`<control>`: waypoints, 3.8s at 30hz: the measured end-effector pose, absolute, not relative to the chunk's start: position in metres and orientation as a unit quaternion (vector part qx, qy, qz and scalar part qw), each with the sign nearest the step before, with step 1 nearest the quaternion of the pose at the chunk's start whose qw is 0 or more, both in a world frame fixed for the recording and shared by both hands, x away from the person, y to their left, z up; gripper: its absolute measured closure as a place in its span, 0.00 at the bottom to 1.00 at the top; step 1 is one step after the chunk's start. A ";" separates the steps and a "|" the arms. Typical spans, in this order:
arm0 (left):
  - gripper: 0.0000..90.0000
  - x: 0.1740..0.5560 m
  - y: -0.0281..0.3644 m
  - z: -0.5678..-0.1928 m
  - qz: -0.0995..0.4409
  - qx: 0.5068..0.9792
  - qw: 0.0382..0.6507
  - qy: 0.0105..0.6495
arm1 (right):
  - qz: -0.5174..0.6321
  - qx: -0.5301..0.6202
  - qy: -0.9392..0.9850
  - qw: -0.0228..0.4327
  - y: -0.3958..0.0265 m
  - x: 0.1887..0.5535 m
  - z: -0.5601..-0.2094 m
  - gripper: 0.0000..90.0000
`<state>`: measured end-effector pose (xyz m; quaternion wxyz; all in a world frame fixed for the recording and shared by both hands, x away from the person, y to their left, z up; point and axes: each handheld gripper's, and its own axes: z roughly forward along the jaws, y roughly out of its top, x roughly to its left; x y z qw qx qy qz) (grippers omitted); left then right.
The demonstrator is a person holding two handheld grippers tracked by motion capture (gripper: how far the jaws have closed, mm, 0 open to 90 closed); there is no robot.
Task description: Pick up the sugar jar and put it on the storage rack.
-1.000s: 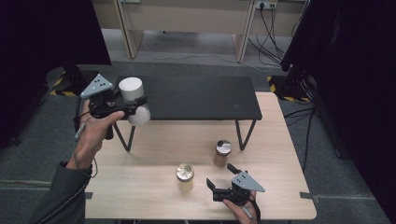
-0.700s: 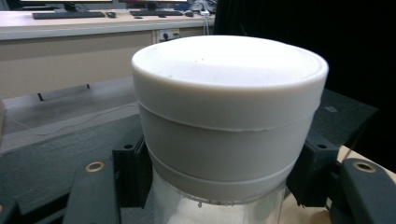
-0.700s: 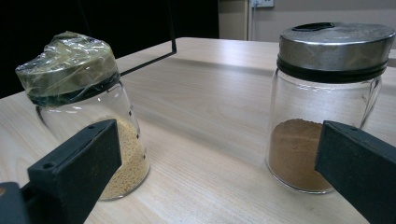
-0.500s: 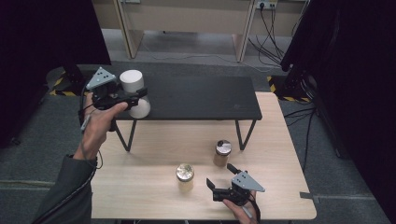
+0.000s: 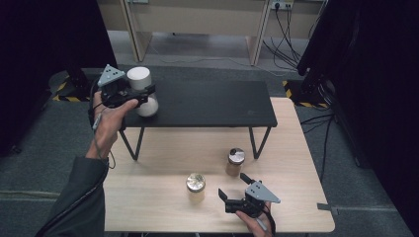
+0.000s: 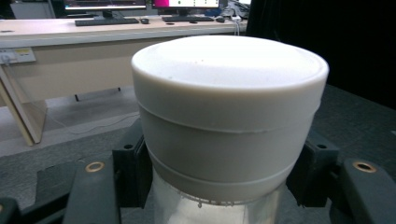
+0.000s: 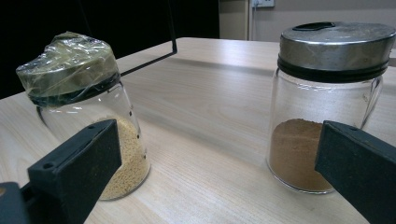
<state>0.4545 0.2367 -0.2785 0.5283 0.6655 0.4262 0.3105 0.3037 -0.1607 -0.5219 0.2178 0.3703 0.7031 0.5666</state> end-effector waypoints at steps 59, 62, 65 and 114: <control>0.01 0.453 0.237 -0.297 0.325 0.641 0.525 0.456 | 0.568 0.371 0.702 0.218 -0.161 0.303 -0.521 0.01; 0.01 0.449 0.237 -0.298 0.315 0.642 0.535 0.450 | 0.568 0.372 0.701 0.218 -0.161 0.303 -0.521 0.01; 0.01 0.444 0.236 -0.298 0.313 0.647 0.535 0.445 | 0.567 0.372 0.701 0.218 -0.161 0.303 -0.521 0.01; 0.02 0.369 0.227 -0.334 0.290 0.649 0.592 0.380 | 0.569 0.371 0.701 0.218 -0.161 0.303 -0.521 0.01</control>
